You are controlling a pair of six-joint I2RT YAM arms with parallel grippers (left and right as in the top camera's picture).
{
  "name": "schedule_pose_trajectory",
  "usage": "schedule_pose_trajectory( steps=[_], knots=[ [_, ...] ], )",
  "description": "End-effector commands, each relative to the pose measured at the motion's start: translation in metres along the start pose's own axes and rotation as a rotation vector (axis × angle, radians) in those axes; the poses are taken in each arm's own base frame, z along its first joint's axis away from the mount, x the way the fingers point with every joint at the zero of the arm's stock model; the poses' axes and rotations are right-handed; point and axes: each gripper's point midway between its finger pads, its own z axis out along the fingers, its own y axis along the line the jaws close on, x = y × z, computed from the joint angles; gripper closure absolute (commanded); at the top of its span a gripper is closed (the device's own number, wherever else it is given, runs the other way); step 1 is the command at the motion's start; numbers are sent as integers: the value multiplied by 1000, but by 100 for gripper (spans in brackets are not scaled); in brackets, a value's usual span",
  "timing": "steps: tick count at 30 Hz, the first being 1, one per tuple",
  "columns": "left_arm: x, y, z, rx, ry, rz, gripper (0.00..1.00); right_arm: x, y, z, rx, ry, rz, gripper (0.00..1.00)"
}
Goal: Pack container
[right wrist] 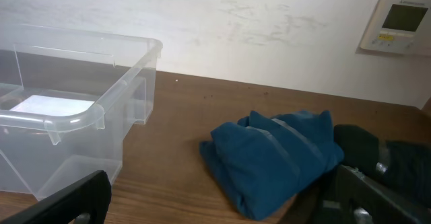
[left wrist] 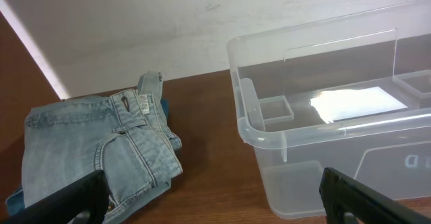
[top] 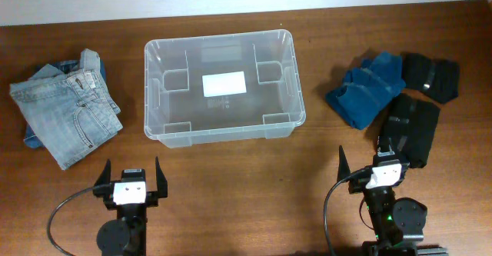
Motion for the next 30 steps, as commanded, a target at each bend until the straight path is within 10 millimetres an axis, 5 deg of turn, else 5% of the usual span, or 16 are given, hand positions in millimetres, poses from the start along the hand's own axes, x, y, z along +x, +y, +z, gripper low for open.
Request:
schedule_pose_trajectory(
  steps=[1, 30],
  knots=[
    [0, 2, 0, -12, -3, 16, 1, 3, 0, 0, 5, 3, 11, 2],
    [-3, 0, 0, 4, -18, 15, 1, 3, 0, 0, 5, 3, 11, 2]
  ],
)
